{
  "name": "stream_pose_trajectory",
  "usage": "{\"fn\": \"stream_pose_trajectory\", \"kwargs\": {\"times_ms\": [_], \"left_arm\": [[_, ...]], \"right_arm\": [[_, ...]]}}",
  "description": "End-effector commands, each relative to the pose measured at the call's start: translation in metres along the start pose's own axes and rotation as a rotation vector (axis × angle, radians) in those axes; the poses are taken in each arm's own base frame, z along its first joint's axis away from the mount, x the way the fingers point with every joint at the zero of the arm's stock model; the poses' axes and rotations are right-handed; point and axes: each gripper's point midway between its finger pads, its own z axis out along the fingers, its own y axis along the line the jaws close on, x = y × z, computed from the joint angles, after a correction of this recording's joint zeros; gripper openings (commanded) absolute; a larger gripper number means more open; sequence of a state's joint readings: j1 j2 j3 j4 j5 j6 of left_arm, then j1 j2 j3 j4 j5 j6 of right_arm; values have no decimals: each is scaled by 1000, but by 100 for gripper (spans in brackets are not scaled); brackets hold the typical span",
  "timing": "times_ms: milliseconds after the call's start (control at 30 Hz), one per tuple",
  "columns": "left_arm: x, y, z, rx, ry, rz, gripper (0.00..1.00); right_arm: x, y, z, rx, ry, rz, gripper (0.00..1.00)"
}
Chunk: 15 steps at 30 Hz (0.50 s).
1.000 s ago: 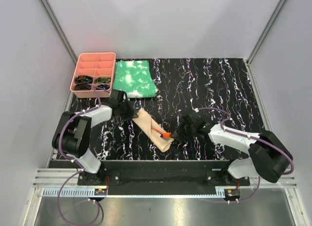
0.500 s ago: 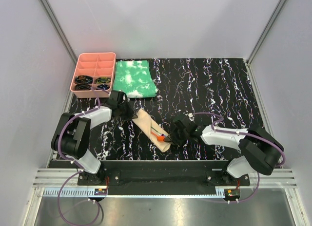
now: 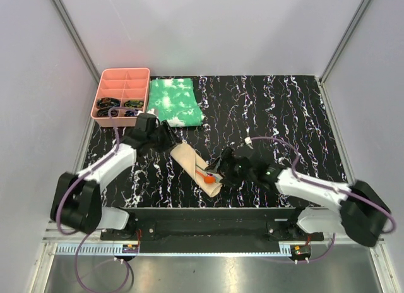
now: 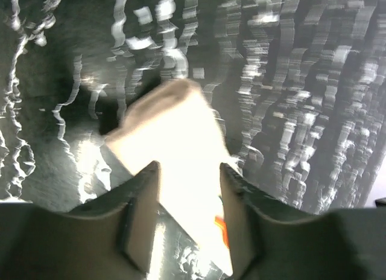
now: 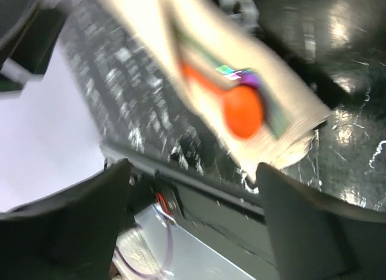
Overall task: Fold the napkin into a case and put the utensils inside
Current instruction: Insert the spoon into the folded napkin, then reset both arms
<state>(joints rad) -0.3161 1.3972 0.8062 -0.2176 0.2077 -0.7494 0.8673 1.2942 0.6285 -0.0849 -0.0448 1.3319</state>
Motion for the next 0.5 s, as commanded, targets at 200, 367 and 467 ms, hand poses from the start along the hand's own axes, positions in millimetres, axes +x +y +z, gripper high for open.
{"fn": "stream_pose_trajectory", "kwargs": {"times_ms": [200,367,467], "left_arm": [[66,-97,-88,345,-93,363,75],[118,-111,-108,469,-94,463,84],[123,-119,-122,542,-116,461,91]], "right_arm": [[-46,-28,-85,27,-276,-514,100],[-69,-25,-116,-16,-437,-532,100],[-70,-15,-128,-112,-485,-533,100]]}}
